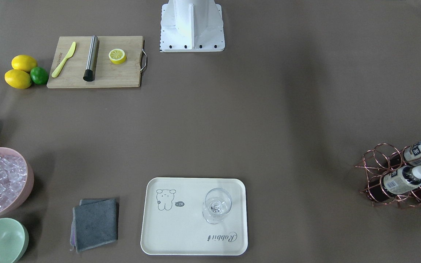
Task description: Take tea from basket to plate
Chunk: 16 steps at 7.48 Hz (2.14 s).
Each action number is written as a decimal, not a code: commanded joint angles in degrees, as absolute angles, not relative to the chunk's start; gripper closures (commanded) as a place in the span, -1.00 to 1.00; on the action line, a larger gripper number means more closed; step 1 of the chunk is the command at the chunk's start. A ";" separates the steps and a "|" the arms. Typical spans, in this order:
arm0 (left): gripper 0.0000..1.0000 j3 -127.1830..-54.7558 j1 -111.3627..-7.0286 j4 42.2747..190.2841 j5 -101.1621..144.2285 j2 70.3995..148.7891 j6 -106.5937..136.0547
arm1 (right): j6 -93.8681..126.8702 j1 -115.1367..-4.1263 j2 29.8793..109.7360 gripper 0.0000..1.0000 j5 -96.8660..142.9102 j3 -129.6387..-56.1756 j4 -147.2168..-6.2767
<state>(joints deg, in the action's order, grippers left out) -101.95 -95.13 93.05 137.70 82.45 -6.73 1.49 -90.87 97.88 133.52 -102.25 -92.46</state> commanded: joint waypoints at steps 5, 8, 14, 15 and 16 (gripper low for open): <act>-0.96 -101.17 -95.19 88.36 137.81 92.78 -43.53 | 1.49 -91.05 97.91 -1.00 133.51 -102.22 -92.46; -0.96 -97.50 -95.27 80.18 136.93 105.24 -59.28 | 1.49 -91.05 97.82 -1.00 133.51 -102.22 -92.46; -0.96 -82.62 -89.31 79.19 137.20 119.80 -70.31 | 1.49 -90.97 97.82 -1.00 133.51 -102.13 -92.46; -0.96 -82.53 -87.64 80.67 137.11 119.27 -70.31 | 1.49 -91.05 97.82 -1.00 133.51 -102.04 -92.46; -0.96 -82.79 -87.28 83.73 135.54 117.70 -70.40 | 1.49 -90.97 97.82 -1.00 133.51 -102.13 -92.46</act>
<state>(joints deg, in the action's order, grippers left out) -82.62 -88.79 80.11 137.07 119.41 -70.30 1.49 -91.02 97.82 133.50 -102.09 -92.46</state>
